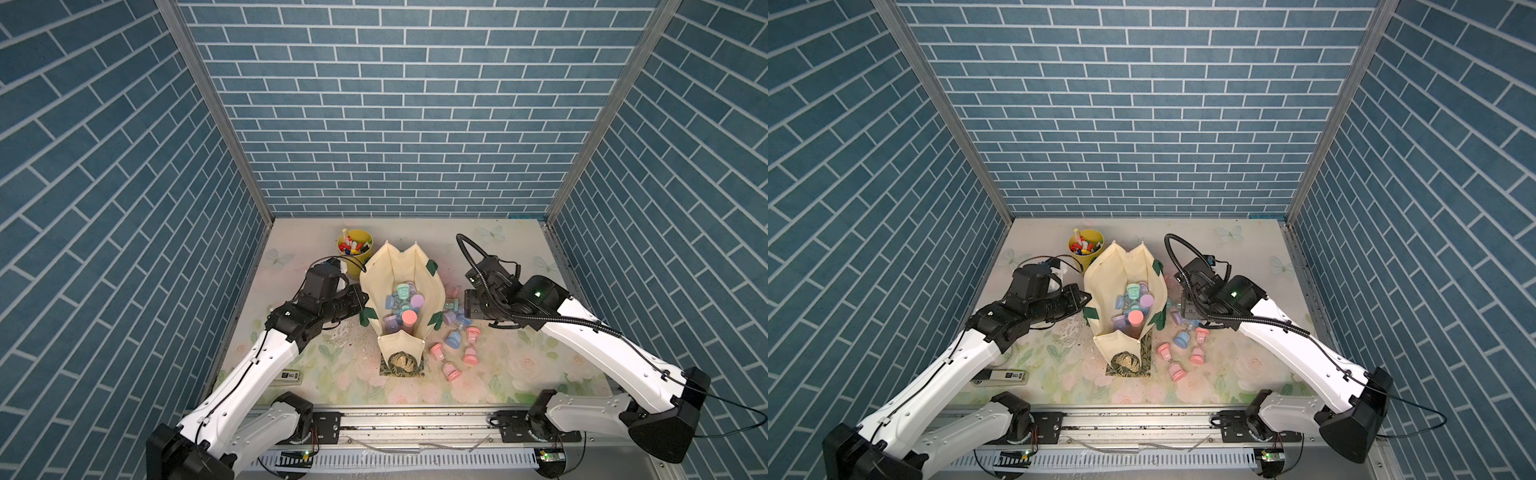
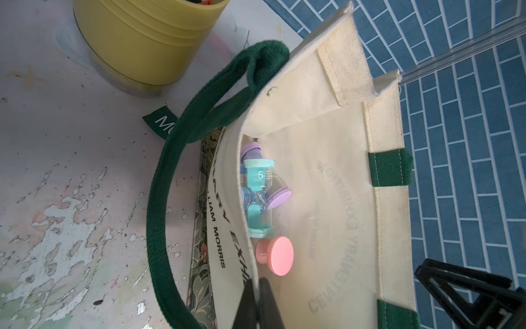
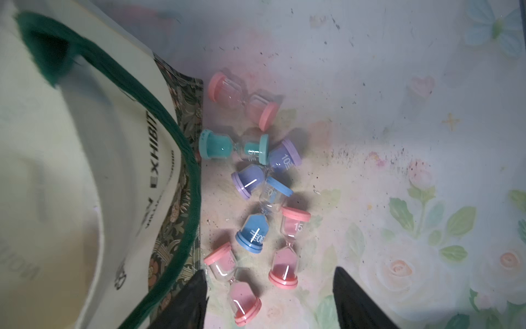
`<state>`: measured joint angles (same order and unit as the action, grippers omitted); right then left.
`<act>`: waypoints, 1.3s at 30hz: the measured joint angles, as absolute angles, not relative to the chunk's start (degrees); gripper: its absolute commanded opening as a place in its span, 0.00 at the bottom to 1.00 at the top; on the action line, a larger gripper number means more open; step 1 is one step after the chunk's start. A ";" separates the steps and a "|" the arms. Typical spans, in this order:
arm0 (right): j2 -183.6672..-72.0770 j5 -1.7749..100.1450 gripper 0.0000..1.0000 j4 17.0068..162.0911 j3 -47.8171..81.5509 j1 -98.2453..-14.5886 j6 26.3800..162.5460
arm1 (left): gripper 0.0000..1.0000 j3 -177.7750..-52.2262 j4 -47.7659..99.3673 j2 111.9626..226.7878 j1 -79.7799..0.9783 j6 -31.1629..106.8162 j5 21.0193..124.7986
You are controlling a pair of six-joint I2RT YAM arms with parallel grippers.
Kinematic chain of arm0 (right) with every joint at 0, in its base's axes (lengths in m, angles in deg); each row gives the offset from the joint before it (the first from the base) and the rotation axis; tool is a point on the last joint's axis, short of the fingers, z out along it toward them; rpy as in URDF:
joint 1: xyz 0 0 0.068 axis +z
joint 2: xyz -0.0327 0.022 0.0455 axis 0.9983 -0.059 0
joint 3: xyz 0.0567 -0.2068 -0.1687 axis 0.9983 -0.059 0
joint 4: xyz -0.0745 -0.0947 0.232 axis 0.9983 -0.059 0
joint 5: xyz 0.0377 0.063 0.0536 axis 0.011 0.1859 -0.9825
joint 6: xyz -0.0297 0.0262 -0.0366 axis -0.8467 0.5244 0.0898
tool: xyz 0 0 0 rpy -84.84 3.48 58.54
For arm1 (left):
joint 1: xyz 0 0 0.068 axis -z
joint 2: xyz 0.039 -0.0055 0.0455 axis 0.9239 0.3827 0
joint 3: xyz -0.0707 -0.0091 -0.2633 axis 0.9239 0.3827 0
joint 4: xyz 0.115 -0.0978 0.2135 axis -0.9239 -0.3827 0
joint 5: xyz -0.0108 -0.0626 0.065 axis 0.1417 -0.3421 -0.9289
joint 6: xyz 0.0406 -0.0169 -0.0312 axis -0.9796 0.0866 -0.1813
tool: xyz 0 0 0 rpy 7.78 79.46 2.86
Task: Put the hourglass into the canvas bag
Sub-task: Pick up the hourglass from the center of the board.
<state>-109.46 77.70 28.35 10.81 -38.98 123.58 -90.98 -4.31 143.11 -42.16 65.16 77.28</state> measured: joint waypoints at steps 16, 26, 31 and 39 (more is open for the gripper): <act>-113.20 69.09 0.62 33.79 -5.78 -41.67 128.26 | 0.00 -90.71 -3.92 143.05 -42.11 65.18 77.26; -117.59 65.83 0.57 38.78 -8.75 -41.95 129.81 | 0.00 -90.69 -3.90 143.05 -42.11 65.16 77.26; -119.52 64.98 0.55 40.44 -9.80 -42.50 130.29 | 0.00 -90.47 -3.64 143.05 -42.07 65.16 77.26; -124.33 62.13 0.52 42.93 -11.09 -44.47 130.81 | 0.00 -90.06 -3.09 143.05 -42.07 65.16 77.24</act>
